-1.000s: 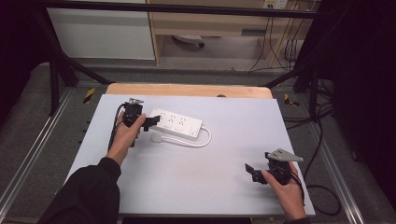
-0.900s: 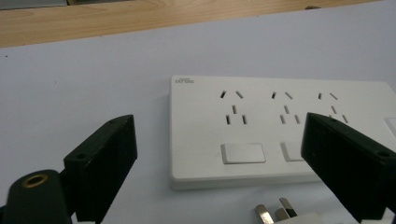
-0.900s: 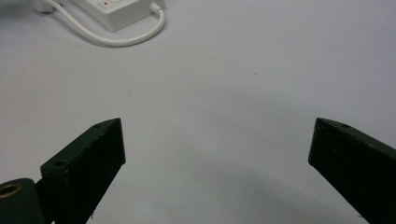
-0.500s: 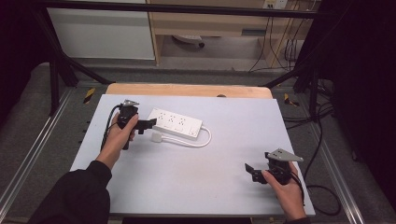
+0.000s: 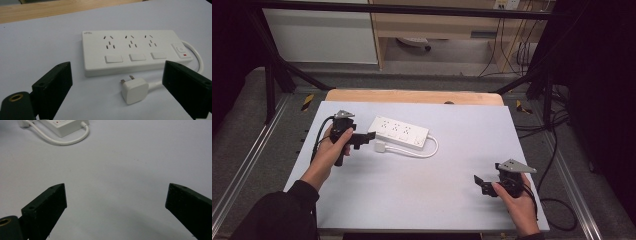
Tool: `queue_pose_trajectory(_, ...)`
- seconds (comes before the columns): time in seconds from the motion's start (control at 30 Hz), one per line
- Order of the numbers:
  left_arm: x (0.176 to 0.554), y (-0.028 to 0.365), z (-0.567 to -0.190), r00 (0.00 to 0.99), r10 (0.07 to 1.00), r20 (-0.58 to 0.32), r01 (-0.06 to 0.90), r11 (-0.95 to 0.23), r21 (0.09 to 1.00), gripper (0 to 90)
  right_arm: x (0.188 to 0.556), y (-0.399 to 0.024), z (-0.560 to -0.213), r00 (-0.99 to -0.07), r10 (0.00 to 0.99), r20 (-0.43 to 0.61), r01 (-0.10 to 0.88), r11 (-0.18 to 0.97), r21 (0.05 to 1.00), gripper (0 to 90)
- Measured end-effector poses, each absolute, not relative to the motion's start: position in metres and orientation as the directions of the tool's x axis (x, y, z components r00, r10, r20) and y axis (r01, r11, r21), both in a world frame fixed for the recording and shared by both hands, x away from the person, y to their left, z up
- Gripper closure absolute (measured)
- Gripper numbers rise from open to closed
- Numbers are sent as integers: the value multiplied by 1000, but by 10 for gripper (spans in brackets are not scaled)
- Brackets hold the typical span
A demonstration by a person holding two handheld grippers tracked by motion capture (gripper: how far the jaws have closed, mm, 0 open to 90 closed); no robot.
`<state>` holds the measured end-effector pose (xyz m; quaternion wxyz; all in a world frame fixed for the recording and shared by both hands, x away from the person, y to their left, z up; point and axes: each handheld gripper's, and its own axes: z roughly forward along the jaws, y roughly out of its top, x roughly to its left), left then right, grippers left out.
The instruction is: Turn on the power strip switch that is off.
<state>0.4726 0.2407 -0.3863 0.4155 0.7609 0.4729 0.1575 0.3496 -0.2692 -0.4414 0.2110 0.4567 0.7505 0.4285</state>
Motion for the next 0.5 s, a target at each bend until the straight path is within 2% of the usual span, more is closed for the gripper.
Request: queue_pose_trajectory(0.5,428,262,-383,519,842,-150,570,-210,794,91,350,-269,-441,-495,866,72,503,218,836,39)
